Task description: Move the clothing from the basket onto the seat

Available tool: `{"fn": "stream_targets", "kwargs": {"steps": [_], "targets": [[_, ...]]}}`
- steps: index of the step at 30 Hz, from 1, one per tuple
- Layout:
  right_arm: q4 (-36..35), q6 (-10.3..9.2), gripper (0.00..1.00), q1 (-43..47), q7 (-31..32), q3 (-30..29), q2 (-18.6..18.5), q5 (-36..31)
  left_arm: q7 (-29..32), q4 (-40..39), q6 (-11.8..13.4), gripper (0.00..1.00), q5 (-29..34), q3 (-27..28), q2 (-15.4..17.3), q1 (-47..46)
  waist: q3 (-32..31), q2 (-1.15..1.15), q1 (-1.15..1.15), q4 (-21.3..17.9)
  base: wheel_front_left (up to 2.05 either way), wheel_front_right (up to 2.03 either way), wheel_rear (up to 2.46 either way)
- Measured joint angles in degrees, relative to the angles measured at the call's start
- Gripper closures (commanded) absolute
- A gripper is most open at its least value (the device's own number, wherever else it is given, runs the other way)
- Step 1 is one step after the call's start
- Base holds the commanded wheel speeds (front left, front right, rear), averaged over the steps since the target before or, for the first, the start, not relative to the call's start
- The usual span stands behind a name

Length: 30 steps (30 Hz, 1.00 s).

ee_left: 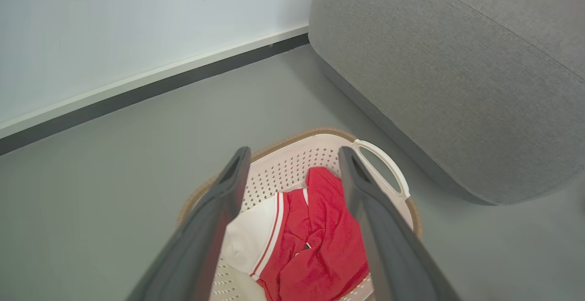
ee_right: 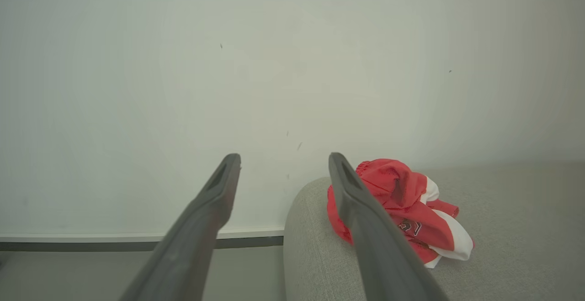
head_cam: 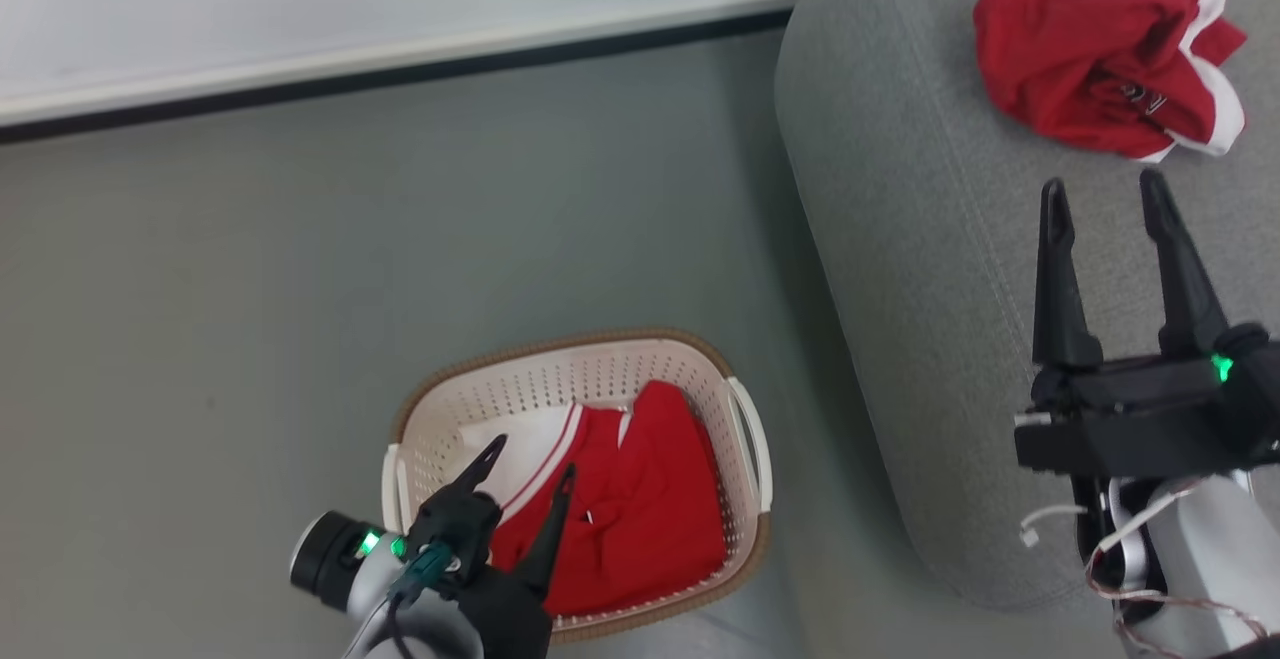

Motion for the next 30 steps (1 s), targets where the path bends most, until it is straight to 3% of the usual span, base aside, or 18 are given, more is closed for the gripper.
{"fn": "stream_targets", "kwargs": {"steps": [10, 30], "targets": [[-0.6, 0.00, 0.00, -8.0, 1.0, 0.5, 0.9, -0.7, 1.5, 6.8, -1.1, 0.00, 2.2, -1.8, -1.3, -7.4, 7.6, 0.00, 0.00, -1.6, 0.00, 0.00, 0.00], [-2.4, 0.02, 0.00, -20.9, 1.8, 2.2, 3.0, -1.9, 3.2, 15.0, -3.4, 0.00, 6.4, -4.9, -0.4, -17.8, 22.1, -0.01, -0.01, -3.4, 0.00, 0.00, 0.00]]}}
